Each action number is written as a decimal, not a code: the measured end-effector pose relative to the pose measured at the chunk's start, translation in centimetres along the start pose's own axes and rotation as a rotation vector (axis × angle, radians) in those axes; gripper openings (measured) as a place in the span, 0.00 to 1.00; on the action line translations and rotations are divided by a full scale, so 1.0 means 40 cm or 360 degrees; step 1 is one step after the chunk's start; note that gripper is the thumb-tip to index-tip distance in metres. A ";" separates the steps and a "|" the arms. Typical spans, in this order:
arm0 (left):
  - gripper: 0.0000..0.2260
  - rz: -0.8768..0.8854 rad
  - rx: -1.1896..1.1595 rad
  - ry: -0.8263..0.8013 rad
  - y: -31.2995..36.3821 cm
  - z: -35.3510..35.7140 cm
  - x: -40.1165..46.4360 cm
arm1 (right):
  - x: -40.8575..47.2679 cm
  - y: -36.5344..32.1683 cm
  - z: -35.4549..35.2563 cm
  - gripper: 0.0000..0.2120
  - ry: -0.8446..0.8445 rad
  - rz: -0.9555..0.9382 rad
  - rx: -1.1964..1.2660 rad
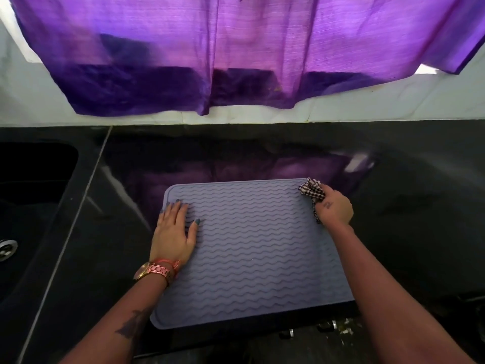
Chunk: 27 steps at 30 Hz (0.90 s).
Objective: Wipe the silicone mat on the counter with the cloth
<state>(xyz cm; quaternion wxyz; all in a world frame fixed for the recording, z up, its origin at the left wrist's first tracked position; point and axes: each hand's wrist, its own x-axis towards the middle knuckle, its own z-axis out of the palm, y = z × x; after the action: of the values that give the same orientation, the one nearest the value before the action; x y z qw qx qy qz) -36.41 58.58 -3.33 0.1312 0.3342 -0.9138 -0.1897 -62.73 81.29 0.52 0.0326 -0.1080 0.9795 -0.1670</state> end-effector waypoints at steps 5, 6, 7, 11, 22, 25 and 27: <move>0.36 0.0002 0.0001 -0.0011 0.002 -0.001 -0.002 | -0.017 -0.022 0.019 0.22 0.0091 -0.0130 -0.0129; 0.36 0.0004 0.0001 -0.0016 0.000 -0.001 -0.003 | -0.015 -0.022 0.015 0.22 0.0065 -0.0130 -0.0132; 0.36 0.0006 0.0001 -0.0018 -0.002 0.000 -0.005 | -0.010 -0.018 0.006 0.22 0.0018 -0.0122 -0.0121; 0.36 0.0000 -0.0009 -0.0014 -0.006 0.002 -0.005 | 0.007 0.001 -0.036 0.22 -0.0214 -0.0024 -0.0002; 0.37 -0.0015 0.0019 -0.0033 -0.007 0.012 0.003 | -0.050 -0.092 0.015 0.24 0.0008 0.0053 -0.0005; 0.37 -0.0017 0.0018 -0.0052 -0.008 0.011 0.003 | -0.074 -0.129 0.030 0.24 -0.0022 0.0009 0.0147; 0.37 -0.0021 0.0014 -0.0064 -0.009 0.011 0.003 | -0.097 -0.165 0.036 0.24 -0.0048 -0.0037 0.0195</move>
<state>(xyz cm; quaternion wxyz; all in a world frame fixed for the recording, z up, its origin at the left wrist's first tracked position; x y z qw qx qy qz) -36.45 58.36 -3.88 0.1100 0.3370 -0.9148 -0.1934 -57.50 75.62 1.49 0.0520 -0.1197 0.9655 -0.2254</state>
